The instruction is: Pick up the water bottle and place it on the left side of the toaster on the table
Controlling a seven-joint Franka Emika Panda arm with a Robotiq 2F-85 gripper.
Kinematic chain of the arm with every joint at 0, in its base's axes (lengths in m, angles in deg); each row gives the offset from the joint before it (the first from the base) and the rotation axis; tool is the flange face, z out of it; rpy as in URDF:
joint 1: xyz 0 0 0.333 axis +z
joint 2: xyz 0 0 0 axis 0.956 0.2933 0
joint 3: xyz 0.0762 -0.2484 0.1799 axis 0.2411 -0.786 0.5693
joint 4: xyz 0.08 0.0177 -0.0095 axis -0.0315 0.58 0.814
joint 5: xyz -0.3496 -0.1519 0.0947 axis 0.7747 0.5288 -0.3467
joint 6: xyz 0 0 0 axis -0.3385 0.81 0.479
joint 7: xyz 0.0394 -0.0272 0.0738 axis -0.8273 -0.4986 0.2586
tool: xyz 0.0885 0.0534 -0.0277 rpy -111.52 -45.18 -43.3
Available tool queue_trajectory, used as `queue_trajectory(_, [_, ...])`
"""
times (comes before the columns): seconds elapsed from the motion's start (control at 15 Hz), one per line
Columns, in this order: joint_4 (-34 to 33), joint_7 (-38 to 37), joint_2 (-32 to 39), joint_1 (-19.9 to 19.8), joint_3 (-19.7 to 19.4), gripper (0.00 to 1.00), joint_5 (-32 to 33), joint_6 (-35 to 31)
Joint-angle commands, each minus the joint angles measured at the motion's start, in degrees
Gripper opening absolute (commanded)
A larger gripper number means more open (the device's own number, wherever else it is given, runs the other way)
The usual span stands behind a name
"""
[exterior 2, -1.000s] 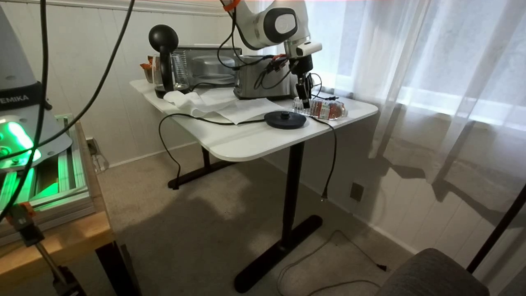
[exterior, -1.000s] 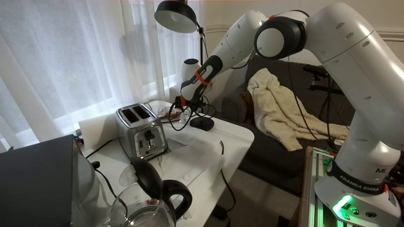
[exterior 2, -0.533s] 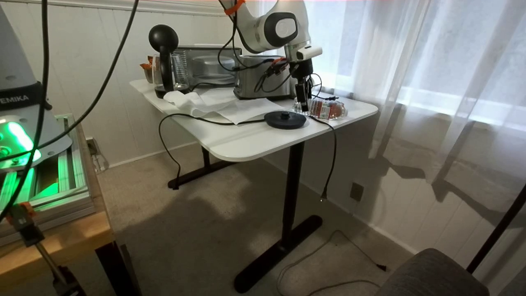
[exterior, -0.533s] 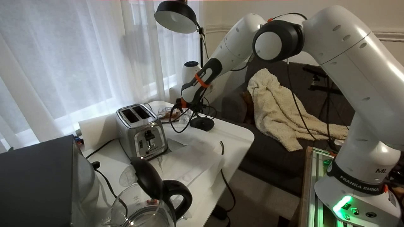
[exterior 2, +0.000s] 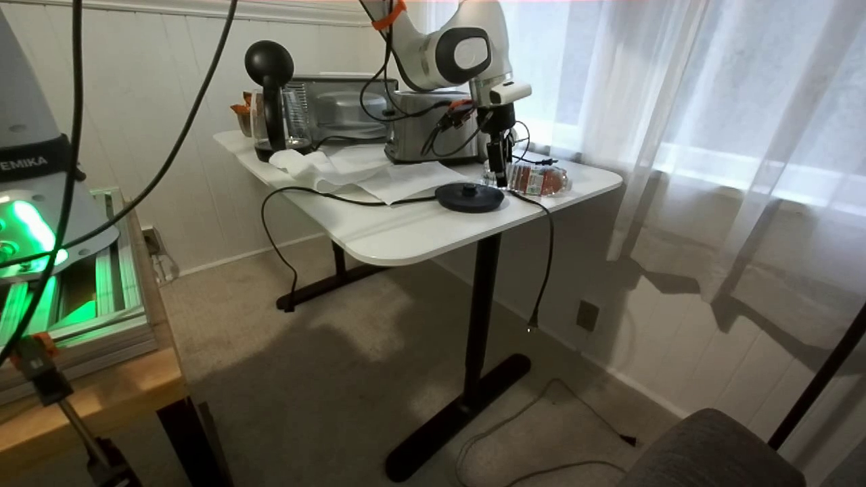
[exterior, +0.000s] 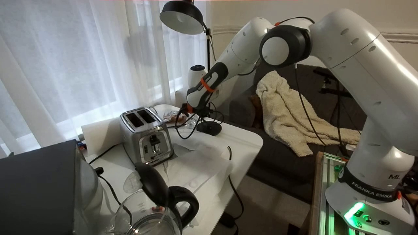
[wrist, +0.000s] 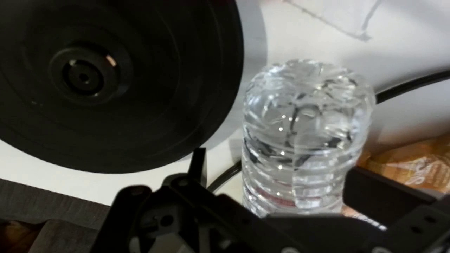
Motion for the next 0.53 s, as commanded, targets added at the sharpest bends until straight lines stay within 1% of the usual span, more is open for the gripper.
queue_trajectory(0.0, [-1.9, 3.6, 1.5, -1.1, 1.7, 1.00, -3.5, -0.4])
queue_trajectory(0.2, [-1.6, 2.7, 0.3, 0.1, 0.0, 1.00, -3.8, 0.5])
queue_trajectory(0.47, [-0.4, 3.5, -1.8, 0.0, 0.4, 1.00, -4.3, 0.7])
